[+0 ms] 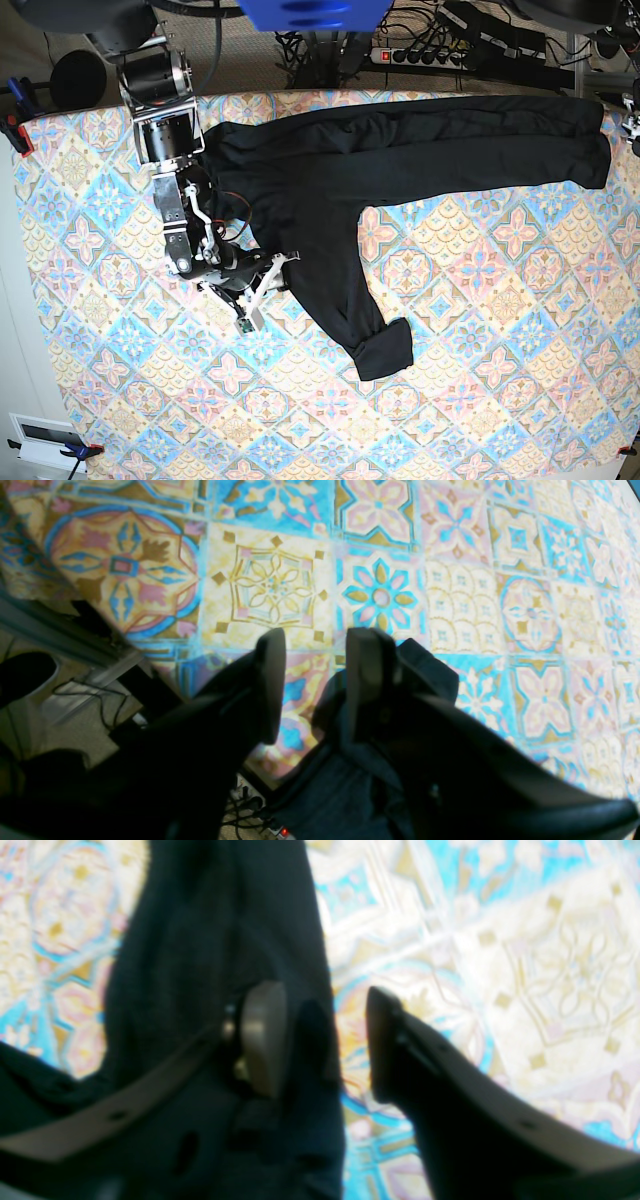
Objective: Layout the t-shirt on the table in an organized manner, then fold the t-shirt properly
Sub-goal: 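Lift the hanging sleeve with the right gripper and fold it onto the shirt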
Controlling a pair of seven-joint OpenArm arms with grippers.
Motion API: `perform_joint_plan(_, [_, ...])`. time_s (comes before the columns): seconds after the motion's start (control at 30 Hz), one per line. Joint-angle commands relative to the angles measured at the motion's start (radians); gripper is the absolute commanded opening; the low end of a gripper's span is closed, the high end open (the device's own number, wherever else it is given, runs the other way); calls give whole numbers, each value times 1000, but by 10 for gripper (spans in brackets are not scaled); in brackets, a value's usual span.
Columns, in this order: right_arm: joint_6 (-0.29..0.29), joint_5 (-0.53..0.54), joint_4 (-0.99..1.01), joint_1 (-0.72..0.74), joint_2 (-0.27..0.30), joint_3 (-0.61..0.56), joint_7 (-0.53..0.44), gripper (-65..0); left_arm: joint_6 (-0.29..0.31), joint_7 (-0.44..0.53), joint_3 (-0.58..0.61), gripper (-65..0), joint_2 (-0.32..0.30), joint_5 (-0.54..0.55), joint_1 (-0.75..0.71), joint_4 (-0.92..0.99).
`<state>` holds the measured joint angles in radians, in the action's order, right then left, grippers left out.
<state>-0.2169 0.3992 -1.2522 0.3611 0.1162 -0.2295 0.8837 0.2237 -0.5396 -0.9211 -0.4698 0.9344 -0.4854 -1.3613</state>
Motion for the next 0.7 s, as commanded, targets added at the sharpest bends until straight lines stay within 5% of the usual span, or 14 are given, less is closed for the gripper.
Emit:
perform_joint_plan(0.0, [-3,7,-10,42,3,2,-19,-360,7,19,-8,-444,-27,8,-5,-16])
perform_joint_plan(0.67, [-3,5,233,72,1,-160,-180,-334,7,19,-6,-445,-27,7,1,-16])
